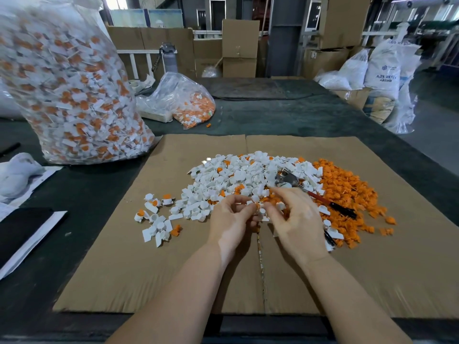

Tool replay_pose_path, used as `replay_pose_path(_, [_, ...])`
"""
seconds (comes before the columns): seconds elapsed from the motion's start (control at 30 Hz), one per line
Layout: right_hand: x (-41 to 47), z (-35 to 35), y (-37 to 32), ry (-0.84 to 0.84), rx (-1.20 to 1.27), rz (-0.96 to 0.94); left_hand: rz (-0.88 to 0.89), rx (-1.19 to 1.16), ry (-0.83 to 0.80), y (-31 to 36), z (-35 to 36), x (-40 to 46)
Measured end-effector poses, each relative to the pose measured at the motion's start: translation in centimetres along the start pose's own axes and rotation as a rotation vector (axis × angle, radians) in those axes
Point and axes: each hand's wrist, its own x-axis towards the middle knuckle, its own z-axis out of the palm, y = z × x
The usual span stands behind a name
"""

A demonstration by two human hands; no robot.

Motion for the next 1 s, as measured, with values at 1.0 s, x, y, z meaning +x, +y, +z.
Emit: replay_pose_path(1.0, [4.1,-5.3,-2.4,-0.804,0.261,0.587,-0.054,-0.035,0.135,2.9,-0.3,2.6])
